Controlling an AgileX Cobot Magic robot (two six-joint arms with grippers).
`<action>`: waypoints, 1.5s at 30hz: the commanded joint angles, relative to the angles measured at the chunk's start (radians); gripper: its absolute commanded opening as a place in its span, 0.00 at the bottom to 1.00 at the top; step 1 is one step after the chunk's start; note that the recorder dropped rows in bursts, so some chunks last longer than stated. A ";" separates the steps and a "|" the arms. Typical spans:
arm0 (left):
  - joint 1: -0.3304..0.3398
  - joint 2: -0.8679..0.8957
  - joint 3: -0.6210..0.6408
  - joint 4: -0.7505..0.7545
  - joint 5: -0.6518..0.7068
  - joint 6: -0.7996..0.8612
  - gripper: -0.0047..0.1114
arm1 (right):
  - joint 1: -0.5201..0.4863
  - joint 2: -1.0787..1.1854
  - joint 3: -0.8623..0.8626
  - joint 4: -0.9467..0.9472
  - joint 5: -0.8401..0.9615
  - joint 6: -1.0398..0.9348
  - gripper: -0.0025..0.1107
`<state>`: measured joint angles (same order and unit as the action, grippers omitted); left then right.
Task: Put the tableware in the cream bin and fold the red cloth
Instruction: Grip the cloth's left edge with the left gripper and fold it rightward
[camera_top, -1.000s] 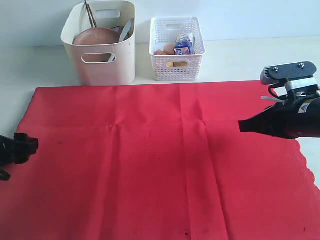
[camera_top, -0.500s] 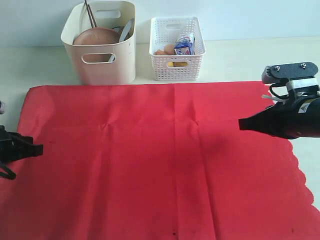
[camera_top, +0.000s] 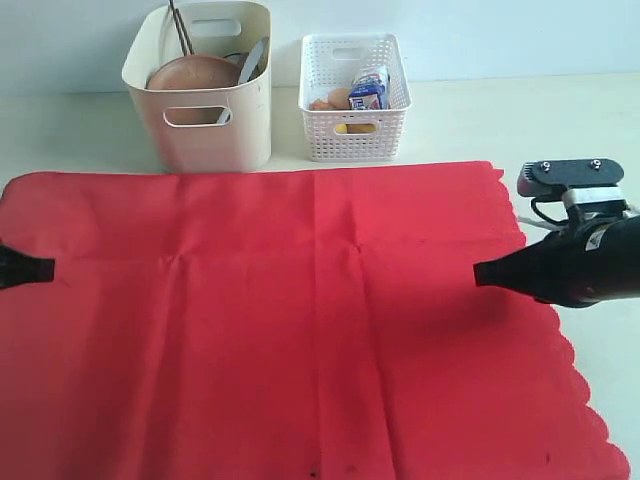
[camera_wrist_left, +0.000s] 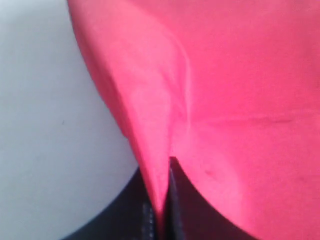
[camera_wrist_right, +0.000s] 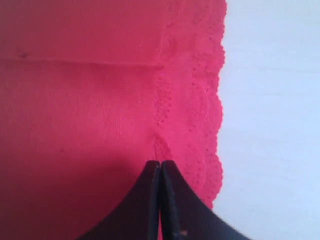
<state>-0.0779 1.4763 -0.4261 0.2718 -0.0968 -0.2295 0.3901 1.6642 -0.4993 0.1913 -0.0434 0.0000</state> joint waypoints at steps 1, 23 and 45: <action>-0.174 -0.132 -0.064 -0.012 0.097 -0.022 0.04 | -0.006 -0.015 0.004 -0.014 -0.005 0.000 0.02; -0.883 0.341 -0.773 -0.014 0.407 -0.038 0.04 | -0.006 -0.954 0.004 -0.015 0.076 -0.033 0.02; -1.002 0.827 -1.388 -0.026 0.652 -0.055 0.70 | -0.006 -0.823 0.004 -0.015 0.094 -0.026 0.02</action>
<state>-1.0771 2.3218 -1.7993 0.2519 0.5394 -0.2736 0.3901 0.8255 -0.4971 0.1852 0.0648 -0.0299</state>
